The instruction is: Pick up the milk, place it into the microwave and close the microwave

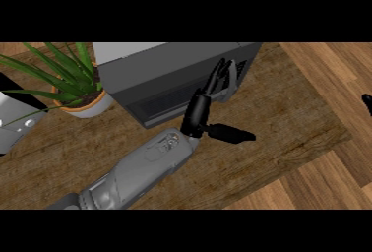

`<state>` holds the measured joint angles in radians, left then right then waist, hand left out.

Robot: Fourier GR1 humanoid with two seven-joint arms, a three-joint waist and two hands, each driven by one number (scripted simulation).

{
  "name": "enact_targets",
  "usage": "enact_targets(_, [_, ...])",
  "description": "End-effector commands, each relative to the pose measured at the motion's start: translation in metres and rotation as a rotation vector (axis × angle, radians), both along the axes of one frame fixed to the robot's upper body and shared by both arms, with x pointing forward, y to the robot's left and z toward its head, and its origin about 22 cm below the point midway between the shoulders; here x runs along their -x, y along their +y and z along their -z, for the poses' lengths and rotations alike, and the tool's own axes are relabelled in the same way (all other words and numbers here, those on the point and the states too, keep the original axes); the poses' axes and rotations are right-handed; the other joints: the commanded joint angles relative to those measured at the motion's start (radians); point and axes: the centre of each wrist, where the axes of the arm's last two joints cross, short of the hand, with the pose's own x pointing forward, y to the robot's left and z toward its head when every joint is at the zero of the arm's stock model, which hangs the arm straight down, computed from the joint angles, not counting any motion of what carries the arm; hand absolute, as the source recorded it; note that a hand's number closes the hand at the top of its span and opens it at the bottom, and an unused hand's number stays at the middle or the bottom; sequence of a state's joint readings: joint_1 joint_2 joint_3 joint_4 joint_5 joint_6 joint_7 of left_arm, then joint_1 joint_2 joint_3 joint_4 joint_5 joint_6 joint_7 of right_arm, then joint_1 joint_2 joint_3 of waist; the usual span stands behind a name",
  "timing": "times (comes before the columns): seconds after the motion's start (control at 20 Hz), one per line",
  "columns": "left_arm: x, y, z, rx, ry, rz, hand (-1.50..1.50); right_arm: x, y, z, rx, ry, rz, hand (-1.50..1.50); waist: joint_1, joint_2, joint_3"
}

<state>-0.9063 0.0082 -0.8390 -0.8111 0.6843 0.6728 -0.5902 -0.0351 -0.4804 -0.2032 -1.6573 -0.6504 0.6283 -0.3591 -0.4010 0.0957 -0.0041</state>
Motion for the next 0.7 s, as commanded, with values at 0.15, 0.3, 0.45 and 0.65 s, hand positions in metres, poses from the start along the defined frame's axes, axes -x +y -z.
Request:
enact_targets(0.15, [-0.011, -0.005, -0.013, 0.022, -0.006, -0.025, -1.5, -0.004, -0.006, -0.006, -0.001, 0.008, -0.002, -1.5, -0.01, 0.005, 0.002])
enact_targets(0.3, [-0.012, -0.004, -0.011, 0.016, -0.009, -0.025, -1.5, -0.009, -0.004, -0.014, 0.003, -0.009, -0.019, -1.5, -0.011, 0.009, 0.001])
enact_targets(0.45, [-0.011, -0.003, -0.007, 0.018, -0.01, -0.036, -1.5, -0.007, -0.008, -0.014, 0.011, 0.005, -0.018, -1.5, -0.022, 0.007, 0.002])
enact_targets(0.65, [-0.013, -0.003, -0.008, 0.031, -0.013, -0.037, -1.5, -0.008, -0.01, -0.016, 0.009, 0.008, -0.027, -1.5, -0.025, 0.008, 0.002])
